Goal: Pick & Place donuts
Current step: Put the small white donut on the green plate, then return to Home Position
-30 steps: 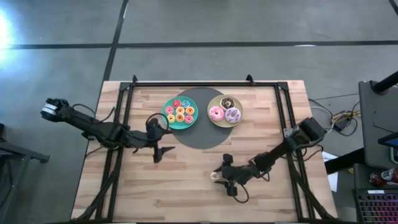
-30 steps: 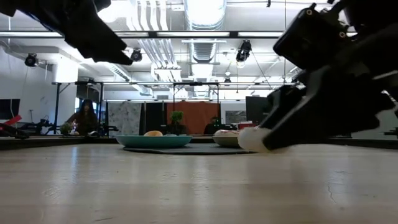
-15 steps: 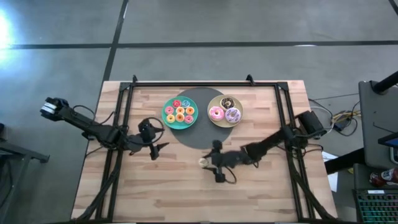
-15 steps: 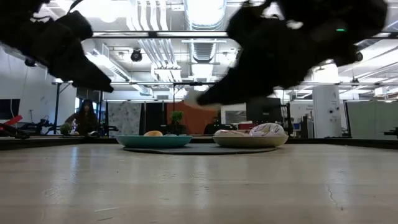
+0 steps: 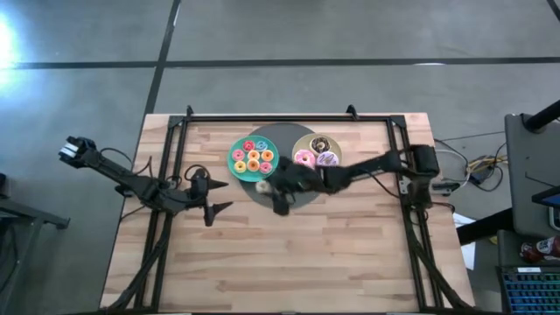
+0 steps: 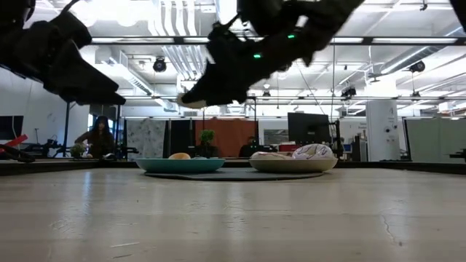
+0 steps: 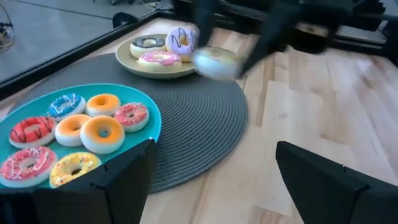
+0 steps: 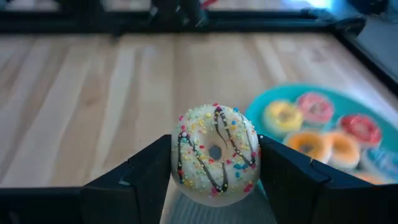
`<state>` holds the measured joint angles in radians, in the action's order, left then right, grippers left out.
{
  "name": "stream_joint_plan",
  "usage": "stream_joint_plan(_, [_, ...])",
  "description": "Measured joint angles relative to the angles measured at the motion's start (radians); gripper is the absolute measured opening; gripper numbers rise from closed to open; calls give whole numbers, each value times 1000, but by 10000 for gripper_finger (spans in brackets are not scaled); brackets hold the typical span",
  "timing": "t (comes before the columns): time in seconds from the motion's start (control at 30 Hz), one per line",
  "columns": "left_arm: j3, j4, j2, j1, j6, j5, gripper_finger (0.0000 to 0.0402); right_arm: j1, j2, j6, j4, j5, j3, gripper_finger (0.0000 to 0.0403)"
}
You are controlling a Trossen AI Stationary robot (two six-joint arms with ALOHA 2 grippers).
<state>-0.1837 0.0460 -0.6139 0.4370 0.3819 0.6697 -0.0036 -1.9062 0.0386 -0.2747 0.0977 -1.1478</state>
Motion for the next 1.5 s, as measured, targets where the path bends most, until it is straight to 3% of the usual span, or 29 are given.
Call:
stream_joint_plan(0.23, [0, 0, 27, 2, -25, 5, 307, -99, -158, 10, 92, -76, -213, 214])
stream_joint_plan(0.53, [0, -2, 58, 5, -41, 15, 307, -149, -347, 7, 263, -83, -447, 214])
stream_joint_plan(1.03, [-1, -1, 94, 5, -67, 14, 307, -175, -378, 29, 295, -79, -462, 218])
stream_joint_plan(1.5, [-1, -1, 97, 5, -64, 12, 307, -181, -374, 0, 295, -69, -462, 316])
